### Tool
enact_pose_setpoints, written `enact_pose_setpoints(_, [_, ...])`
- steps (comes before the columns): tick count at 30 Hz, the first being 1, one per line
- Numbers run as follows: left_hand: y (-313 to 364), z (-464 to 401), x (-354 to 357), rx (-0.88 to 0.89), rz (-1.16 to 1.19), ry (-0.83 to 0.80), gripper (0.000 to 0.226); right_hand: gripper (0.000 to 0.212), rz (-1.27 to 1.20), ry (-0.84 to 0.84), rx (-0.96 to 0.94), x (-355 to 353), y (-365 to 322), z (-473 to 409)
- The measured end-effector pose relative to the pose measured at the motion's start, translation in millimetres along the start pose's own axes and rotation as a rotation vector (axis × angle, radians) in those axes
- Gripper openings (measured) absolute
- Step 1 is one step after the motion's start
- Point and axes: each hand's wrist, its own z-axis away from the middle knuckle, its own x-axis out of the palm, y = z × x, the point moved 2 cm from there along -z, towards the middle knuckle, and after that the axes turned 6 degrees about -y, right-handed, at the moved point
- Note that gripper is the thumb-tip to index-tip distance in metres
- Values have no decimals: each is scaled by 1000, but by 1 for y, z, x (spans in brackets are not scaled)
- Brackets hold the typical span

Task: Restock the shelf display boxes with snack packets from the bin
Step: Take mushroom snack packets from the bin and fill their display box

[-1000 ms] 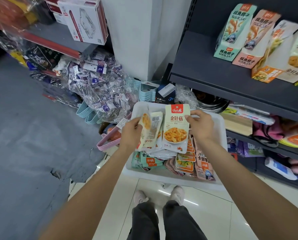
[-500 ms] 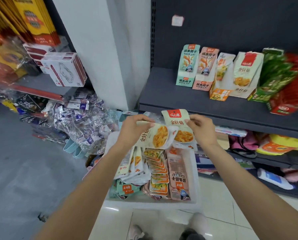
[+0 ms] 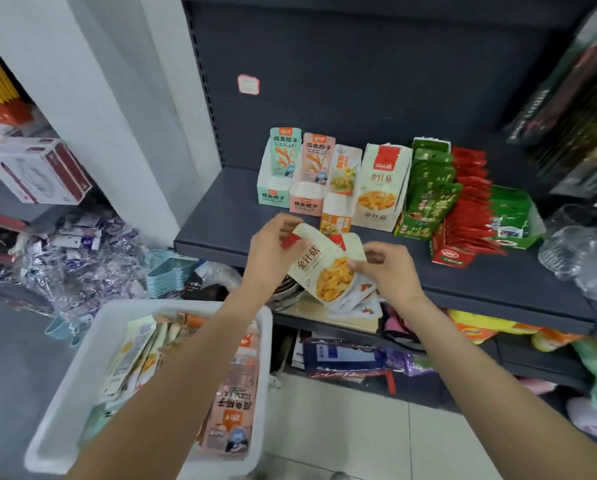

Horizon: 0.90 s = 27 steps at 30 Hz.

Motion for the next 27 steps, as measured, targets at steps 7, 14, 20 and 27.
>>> enact_pose_setpoints(7, [3, -42, 24, -75, -2, -7, 9, 9, -41, 17, -9, -45, 13, -29])
enact_pose_setpoints(14, [25, -107, 37, 126, -57, -13, 12, 12, -23, 4, -50, -60, 5, -84])
enact_pose_setpoints(20, [37, -168, 61, 262, -139, -114, 14, 6, 8, 100, -51, -79, 5, -132])
enact_pose_setpoints(27, [34, -216, 82, 91, 27, -220, 48, 20, -158, 214, -36, -106, -3, -165])
